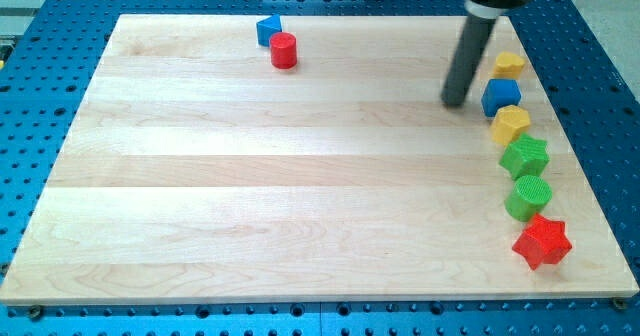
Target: Move the blue triangle vertically above the blue cube
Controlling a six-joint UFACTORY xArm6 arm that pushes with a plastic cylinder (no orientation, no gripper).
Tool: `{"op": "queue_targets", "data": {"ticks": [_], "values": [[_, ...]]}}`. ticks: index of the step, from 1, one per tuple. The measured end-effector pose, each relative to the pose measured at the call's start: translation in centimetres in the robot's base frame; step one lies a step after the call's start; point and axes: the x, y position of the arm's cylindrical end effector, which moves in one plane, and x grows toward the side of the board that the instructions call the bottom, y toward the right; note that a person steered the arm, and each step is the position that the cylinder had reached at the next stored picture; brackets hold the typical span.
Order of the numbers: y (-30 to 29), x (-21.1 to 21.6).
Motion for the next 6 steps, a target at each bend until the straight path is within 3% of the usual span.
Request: {"op": "queue_targets", "data": {"ticks": [1, 2, 5, 6], "values": [[1.3, -7.3], [1.6, -10.8], [8.6, -8.6], [7.5, -7.8]]}}
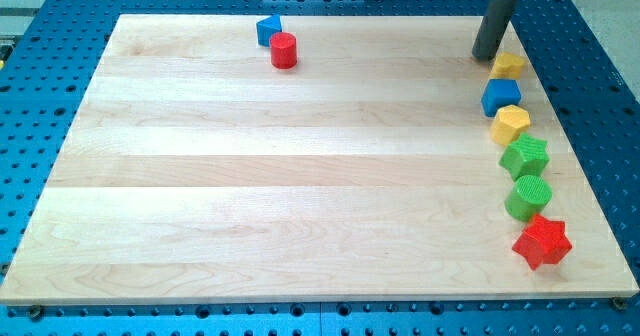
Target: Move the blue triangle vertically above the blue cube
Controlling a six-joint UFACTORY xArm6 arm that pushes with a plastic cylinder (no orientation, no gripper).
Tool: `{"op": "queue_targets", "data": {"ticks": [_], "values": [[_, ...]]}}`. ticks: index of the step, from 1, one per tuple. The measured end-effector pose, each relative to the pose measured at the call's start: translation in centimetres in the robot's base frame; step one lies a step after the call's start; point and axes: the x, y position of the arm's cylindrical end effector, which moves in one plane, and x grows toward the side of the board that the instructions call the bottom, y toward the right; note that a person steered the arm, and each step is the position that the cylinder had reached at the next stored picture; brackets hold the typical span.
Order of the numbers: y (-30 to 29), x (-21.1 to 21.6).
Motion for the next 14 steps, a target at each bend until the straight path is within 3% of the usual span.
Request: {"op": "queue_targets", "data": {"ticks": [2, 3, 5, 6, 7, 8, 9, 10, 11, 12, 14], "values": [[0.4, 0.7], [4.4, 0.3], [2.9, 2.0], [-3.7, -1.0], [-17.6, 4.4], [-30.8, 5.9], [-37.2, 2.4], [-29.3, 2.1], [-28.6, 1.3], [-32.4, -0.2], [-32.5, -5.7]]}}
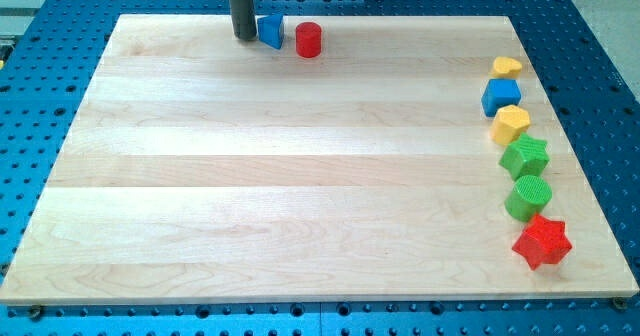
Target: Move the blue triangle vertically above the blue cube
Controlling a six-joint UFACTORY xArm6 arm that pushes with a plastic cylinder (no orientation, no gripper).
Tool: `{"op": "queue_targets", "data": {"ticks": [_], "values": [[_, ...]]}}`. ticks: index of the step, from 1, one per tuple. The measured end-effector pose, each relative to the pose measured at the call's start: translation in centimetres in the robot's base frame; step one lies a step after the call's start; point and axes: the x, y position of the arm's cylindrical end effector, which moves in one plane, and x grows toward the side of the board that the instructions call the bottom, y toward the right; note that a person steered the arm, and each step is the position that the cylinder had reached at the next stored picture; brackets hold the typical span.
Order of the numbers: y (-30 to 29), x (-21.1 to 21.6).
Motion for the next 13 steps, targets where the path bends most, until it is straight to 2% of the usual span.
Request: {"op": "queue_targets", "data": {"ticks": [2, 3, 4, 5, 6, 7, 8, 10, 11, 12, 13], "values": [[16.5, 4.3], [15.8, 4.6], [18.6, 5.7], [25.0, 4.0], [19.8, 1.1], [20.3, 0.0], [28.4, 0.2], [30.4, -3.2], [31.8, -2.2], [31.7, 2.1], [32.1, 2.5]]}}
